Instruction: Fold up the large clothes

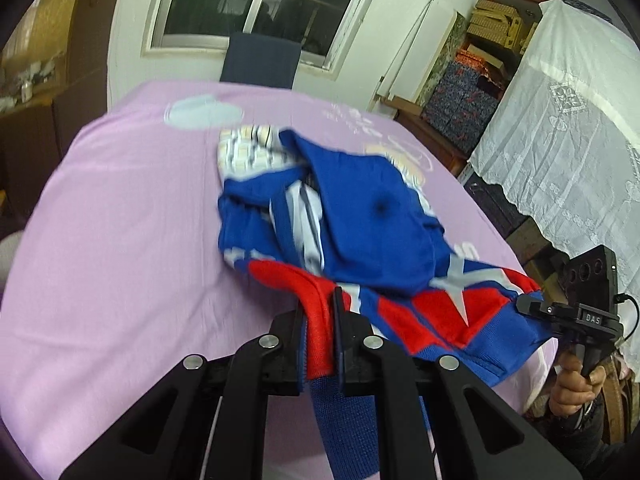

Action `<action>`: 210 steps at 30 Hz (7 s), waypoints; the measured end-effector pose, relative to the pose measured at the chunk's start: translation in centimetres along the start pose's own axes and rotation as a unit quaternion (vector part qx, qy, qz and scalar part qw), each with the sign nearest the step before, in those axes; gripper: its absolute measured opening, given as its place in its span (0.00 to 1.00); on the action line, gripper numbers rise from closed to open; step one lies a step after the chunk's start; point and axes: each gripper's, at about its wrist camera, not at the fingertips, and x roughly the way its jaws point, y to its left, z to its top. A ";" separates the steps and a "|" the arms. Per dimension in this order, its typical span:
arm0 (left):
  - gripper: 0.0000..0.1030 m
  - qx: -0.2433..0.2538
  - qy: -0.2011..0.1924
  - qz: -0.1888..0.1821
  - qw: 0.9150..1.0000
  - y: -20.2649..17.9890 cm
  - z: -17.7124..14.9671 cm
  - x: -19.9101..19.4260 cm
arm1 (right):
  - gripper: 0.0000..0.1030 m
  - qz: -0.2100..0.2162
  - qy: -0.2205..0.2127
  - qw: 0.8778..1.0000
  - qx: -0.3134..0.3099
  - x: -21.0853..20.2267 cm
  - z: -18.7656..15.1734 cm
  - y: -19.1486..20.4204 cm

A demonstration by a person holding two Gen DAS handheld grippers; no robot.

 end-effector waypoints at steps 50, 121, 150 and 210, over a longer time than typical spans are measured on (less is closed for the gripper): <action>0.77 -0.006 0.038 -0.019 0.999 4.8 12.9 15.2 | 0.64 -0.080 -0.008 0.997 -0.009 8.5 19.2 -8.0; 0.57 0.047 0.009 0.126 0.991 -1.6 11.7 23.7 | 0.42 -0.253 -0.022 0.961 -0.110 21.3 16.4 -3.4; 0.78 0.105 0.012 0.186 0.977 -4.0 6.4 19.1 | 0.49 -0.200 -0.019 0.976 -0.084 16.4 10.4 -1.2; 0.97 0.094 0.014 0.168 0.981 -4.1 8.3 21.7 | 0.63 -0.161 -0.144 0.957 0.192 10.3 10.5 -8.6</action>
